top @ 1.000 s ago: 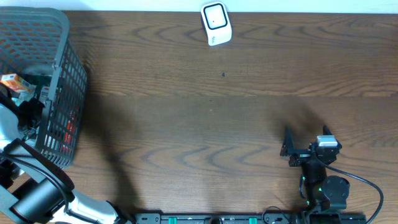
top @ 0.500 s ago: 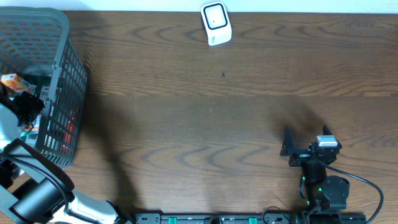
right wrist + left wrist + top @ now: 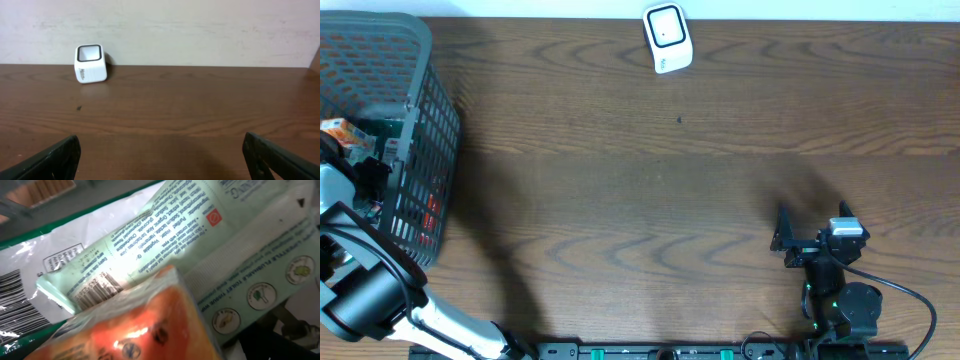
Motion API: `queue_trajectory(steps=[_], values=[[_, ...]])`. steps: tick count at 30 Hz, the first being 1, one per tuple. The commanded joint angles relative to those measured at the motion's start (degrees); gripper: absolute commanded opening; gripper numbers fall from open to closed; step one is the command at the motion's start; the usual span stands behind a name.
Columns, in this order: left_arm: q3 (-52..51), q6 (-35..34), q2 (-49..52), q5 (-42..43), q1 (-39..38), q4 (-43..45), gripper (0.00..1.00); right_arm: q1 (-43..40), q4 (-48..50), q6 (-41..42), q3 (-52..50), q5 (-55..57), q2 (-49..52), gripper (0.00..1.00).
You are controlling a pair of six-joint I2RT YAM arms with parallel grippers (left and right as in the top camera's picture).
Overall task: Scan the item barcode
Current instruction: 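Grasp the mint wipe pack and orange box, lift out of basket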
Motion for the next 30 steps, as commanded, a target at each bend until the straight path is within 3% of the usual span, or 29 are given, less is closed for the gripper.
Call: queue_trajectory(steps=[1,4,5,9,14,26,30], values=[[-0.55,-0.28,1.86,-6.71,0.02,0.0,0.98,-0.24,-0.24,0.15,-0.07,0.35,-0.28,0.99],[-0.55,-0.31,2.56,-6.78,0.0,0.07,0.99,-0.24,-0.24,0.15,-0.07,0.35,-0.28,0.99],[-0.55,-0.31,2.8,-6.78,0.0,0.02,0.92,-0.24,-0.24,0.15,-0.07,0.35,-0.28,0.99],[-0.59,-0.28,3.72,-6.56,0.0,-0.2,0.5,-0.24,-0.24,0.15,-0.07,0.35,-0.28,0.99],[-0.24,-0.28,1.77,-6.38,0.0,-0.26,0.08,-0.24,-0.24,0.15,-0.07,0.35,-0.28,0.99],[0.26,-3.19,-19.32,-6.34,-0.02,1.31,0.07,-0.24,-0.24,0.15,-0.07,0.35,-0.28,0.99],[1.51,-3.85,-28.46,-2.4,-2.01,2.43,0.07,-0.24,-0.24,0.15,-0.07,0.35,-0.28,0.99]])
